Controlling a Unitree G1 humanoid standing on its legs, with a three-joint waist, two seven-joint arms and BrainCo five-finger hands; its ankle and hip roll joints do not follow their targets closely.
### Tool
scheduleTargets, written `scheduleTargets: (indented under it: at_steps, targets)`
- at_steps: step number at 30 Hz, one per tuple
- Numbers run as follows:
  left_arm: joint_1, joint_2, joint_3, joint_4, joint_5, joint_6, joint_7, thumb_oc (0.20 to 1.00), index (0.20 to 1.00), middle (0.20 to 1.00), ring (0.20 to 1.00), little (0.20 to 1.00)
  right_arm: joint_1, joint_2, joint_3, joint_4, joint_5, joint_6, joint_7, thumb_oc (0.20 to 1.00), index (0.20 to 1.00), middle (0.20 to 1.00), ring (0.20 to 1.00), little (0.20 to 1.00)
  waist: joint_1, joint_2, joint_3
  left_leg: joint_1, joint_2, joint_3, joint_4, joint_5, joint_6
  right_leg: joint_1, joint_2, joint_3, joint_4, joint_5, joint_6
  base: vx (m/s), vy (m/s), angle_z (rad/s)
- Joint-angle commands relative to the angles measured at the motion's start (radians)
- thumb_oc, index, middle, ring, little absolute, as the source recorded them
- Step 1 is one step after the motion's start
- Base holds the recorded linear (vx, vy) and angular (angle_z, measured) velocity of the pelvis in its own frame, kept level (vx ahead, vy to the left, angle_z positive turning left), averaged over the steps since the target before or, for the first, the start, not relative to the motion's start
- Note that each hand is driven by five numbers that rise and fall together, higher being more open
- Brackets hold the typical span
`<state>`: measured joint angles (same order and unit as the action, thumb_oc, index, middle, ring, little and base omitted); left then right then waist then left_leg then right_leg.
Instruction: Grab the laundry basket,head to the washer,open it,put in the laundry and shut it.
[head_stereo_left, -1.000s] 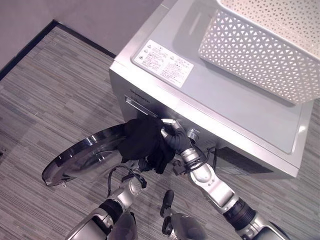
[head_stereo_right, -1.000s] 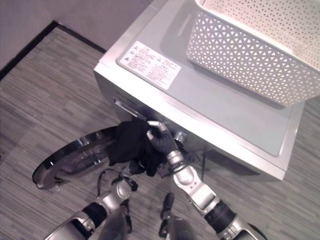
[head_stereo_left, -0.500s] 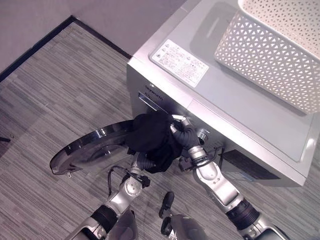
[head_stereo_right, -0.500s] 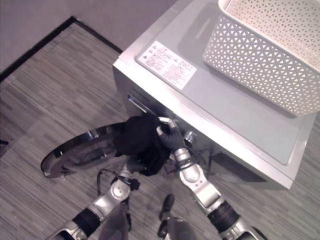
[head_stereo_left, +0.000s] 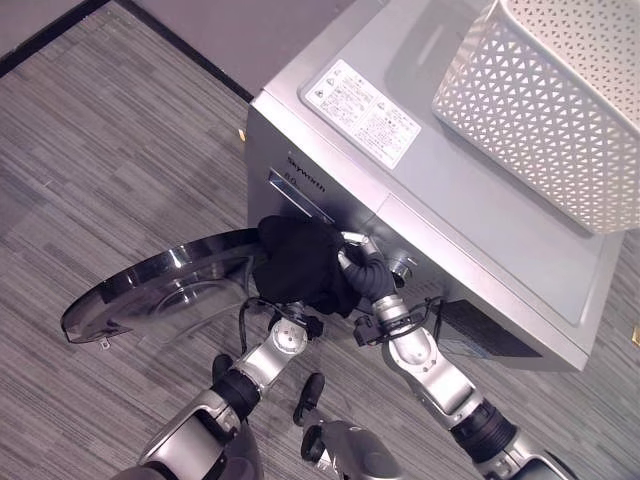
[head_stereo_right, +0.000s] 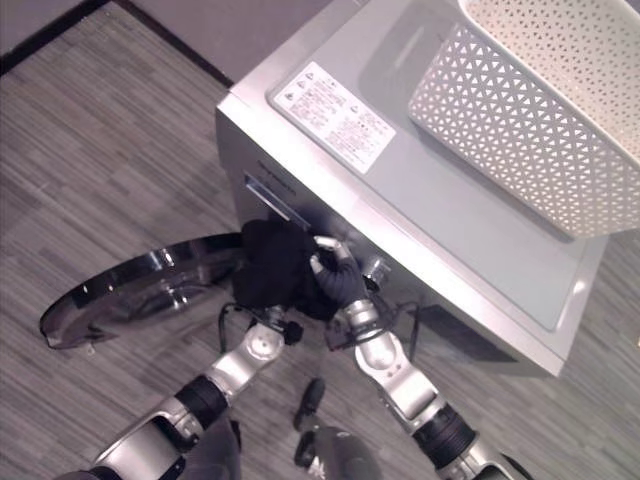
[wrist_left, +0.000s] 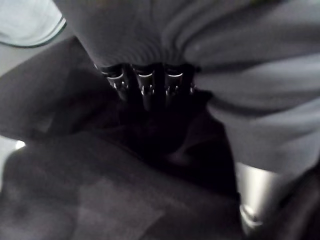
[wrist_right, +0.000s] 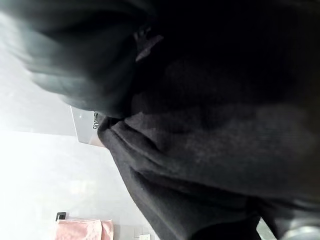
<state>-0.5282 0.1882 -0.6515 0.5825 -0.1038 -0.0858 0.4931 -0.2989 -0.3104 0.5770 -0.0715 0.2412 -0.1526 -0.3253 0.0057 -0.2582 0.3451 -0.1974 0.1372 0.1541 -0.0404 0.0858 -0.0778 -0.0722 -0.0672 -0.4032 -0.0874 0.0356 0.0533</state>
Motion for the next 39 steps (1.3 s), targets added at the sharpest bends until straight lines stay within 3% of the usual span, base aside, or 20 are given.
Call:
scheduleTargets:
  at_steps: [1,2,3,4,18,19,21,22,23,31,39]
  targets:
    - [-0.101,-0.085,-0.032,0.096,0.038,-0.063,-0.018,0.834,0.834,0.834,0.834,0.834,-0.008,-0.003,-0.074,-0.067,0.031,-0.088,-0.038,0.2,0.2,0.2,0.2,0.2,-0.033,-0.019,-0.064,0.001,0.106,0.085,-0.047,0.034,0.0,-0.046,-0.034,0.02,0.017,0.025,0.079,0.01,0.007,-0.08]
    - [-0.101,-0.085,-0.032,0.095,0.038,-0.063,-0.018,0.57,0.57,0.57,0.57,0.57,-0.008,-0.002,-0.074,-0.067,0.031,-0.088,-0.038,0.2,0.2,0.2,0.2,0.2,-0.033,-0.019,-0.064,0.001,0.106,0.085,-0.047,0.034,0.0,-0.046,-0.034,0.02,0.017,0.025,0.079,0.01,0.006,-0.11]
    - [-0.1,-0.08,-0.028,0.096,0.039,-0.065,-0.02,0.464,0.464,0.464,0.464,0.464,-0.006,-0.003,-0.077,-0.067,0.032,-0.089,-0.035,0.2,0.2,0.2,0.2,0.2,-0.035,-0.02,-0.066,0.003,0.107,0.088,-0.047,0.033,0.001,-0.046,-0.034,0.022,0.017,0.025,0.079,0.02,0.005,-0.13]
    - [-0.097,-0.076,-0.017,0.105,0.031,-0.066,-0.019,0.2,0.2,0.2,0.2,0.2,-0.002,-0.003,-0.078,-0.067,0.034,-0.089,-0.032,0.2,0.2,0.2,0.2,0.2,-0.038,-0.021,-0.069,0.008,0.107,0.094,-0.047,0.032,0.001,-0.047,-0.032,0.025,0.018,0.024,0.078,0.02,-0.001,-0.12]
    - [-0.039,-0.043,0.053,0.118,-0.039,-0.104,-0.023,0.2,0.2,0.2,0.2,0.2,0.04,-0.015,-0.088,-0.052,0.041,-0.087,-0.012,0.2,0.2,0.2,0.2,0.2,-0.037,-0.009,-0.069,0.003,0.11,0.09,-0.047,0.038,-0.004,-0.049,-0.026,0.014,0.018,0.018,0.075,0.01,-0.005,-0.02]
    - [-0.033,-0.04,0.058,0.117,-0.039,-0.108,-0.024,0.2,0.2,0.2,0.2,0.2,0.051,-0.015,-0.087,-0.04,0.047,-0.085,-0.007,0.2,0.2,0.2,0.2,0.2,-0.037,-0.004,-0.071,0.011,0.116,0.081,-0.047,0.02,-0.014,-0.04,-0.02,0.022,0.018,0.005,0.082,0.06,-0.029,0.0]
    - [-0.021,-0.031,0.067,0.11,-0.04,-0.113,-0.024,0.2,0.2,0.2,0.2,0.2,0.074,-0.017,-0.081,-0.022,0.057,-0.079,0.004,0.485,0.485,0.485,0.485,0.485,-0.033,0.0,-0.067,0.01,0.118,0.079,-0.047,0.022,-0.016,-0.038,-0.02,0.018,0.019,0.003,0.082,0.03,-0.012,0.0]
    - [-0.014,-0.028,0.074,0.106,-0.044,-0.116,-0.024,0.2,0.2,0.2,0.2,0.2,0.086,-0.021,-0.077,-0.013,0.051,-0.074,0.01,0.856,0.856,0.856,0.856,0.856,-0.032,0.002,-0.066,0.008,0.118,0.078,-0.047,0.023,-0.016,-0.038,-0.019,0.017,0.02,0.002,0.081,0.0,0.0,0.0]
    - [-0.009,-0.026,0.084,0.104,-0.054,-0.119,-0.025,0.2,0.2,0.2,0.2,0.2,0.1,-0.024,-0.074,0.003,0.039,-0.065,0.018,1.0,1.0,1.0,1.0,1.0,-0.031,0.004,-0.065,0.006,0.118,0.076,-0.047,0.024,-0.016,-0.039,-0.019,0.016,0.021,0.001,0.081,0.0,0.0,0.0]
    - [0.037,-0.014,0.142,0.083,-0.098,-0.157,-0.014,0.2,0.2,0.2,0.2,0.2,0.23,-0.039,-0.093,0.105,-0.083,-0.042,0.023,1.0,1.0,1.0,1.0,1.0,-0.041,0.025,-0.052,-0.003,0.115,0.068,-0.047,0.029,-0.018,-0.04,-0.023,0.007,0.023,0.0,0.084,0.0,0.003,0.01]
    - [0.053,-0.017,0.178,0.139,-0.109,-0.194,-0.019,0.2,0.2,0.2,0.2,0.2,0.365,-0.057,-0.112,0.376,-0.275,-0.016,0.001,1.0,1.0,1.0,1.0,1.0,-0.069,0.035,-0.036,-0.011,0.108,0.067,-0.047,0.03,-0.019,-0.051,-0.029,0.006,0.029,0.002,0.09,0.0,0.001,0.0]
